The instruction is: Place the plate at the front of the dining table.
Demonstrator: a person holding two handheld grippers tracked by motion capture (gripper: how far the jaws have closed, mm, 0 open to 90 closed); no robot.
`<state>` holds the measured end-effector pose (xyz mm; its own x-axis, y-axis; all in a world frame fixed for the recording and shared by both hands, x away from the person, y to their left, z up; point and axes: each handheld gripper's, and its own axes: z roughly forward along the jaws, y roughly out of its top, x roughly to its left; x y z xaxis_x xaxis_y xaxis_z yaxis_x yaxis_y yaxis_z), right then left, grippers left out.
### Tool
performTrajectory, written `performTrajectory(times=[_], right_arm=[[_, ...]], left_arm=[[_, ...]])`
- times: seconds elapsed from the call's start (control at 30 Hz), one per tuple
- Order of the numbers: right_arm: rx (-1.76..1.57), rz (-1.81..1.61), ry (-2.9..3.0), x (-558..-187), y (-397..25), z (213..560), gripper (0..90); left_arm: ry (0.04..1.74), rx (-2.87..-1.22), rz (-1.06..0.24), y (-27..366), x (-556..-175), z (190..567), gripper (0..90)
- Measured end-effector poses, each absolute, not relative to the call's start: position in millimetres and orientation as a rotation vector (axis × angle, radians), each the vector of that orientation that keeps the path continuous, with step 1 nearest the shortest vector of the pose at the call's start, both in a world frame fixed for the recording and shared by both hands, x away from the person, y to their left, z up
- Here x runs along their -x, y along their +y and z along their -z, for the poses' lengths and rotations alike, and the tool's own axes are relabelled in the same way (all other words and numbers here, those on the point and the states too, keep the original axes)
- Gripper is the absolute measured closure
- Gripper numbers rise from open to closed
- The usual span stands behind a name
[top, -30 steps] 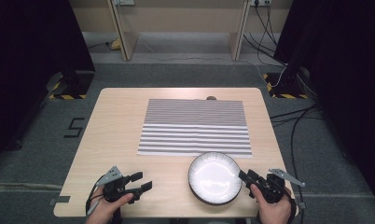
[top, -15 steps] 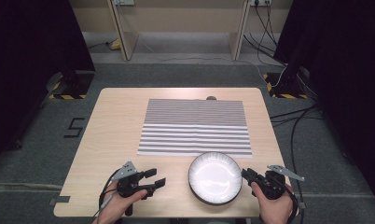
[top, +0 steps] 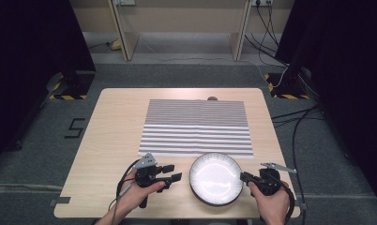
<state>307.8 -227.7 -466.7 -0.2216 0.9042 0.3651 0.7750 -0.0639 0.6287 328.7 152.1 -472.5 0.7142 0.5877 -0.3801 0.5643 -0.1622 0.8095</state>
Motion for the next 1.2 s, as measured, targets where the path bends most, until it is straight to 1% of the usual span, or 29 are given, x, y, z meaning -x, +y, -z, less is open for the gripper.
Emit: performTrajectory(times=[0.07, 0.1, 0.2, 0.23, 0.27, 0.43, 0.6, 0.97, 1.07, 1.2], right_arm=[[-1.851, -1.128, 2.026, -308, -227, 467, 85.5], [-1.853, -1.116, 2.031, -309, -226, 466, 85.7], [-1.864, -1.079, 2.049, -311, -225, 464, 85.9], [-1.866, -1.050, 2.058, -312, -223, 462, 85.8], [-1.866, -1.050, 2.058, -312, -223, 462, 85.8], [-1.881, -1.021, 2.089, -316, -222, 459, 85.9], [-1.896, -1.031, 2.100, -320, -224, 459, 86.4], [-1.919, -1.039, 2.124, -329, -219, 459, 86.8], [-1.934, -1.024, 2.132, -331, -219, 458, 86.9], [-1.948, -1.026, 2.135, -334, -219, 458, 87.0]], left_arm=[[0.924, -1.820, 0.024, 147, -331, 475, 51.0], [0.933, -1.814, 0.055, 143, -332, 476, 51.1], [0.932, -1.827, 0.083, 129, -335, 479, 53.6], [0.943, -1.825, 0.102, 125, -336, 480, 55.9], [0.950, -1.825, 0.106, 121, -337, 481, 55.9], [0.969, -1.870, 0.092, 113, -341, 486, 62.4], [0.962, -1.861, 0.092, 115, -344, 485, 66.4], [1.009, -1.865, 0.095, 119, -347, 489, 65.8], [1.021, -1.881, 0.079, 117, -347, 490, 66.7], [1.035, -1.875, 0.103, 116, -347, 492, 66.8]])
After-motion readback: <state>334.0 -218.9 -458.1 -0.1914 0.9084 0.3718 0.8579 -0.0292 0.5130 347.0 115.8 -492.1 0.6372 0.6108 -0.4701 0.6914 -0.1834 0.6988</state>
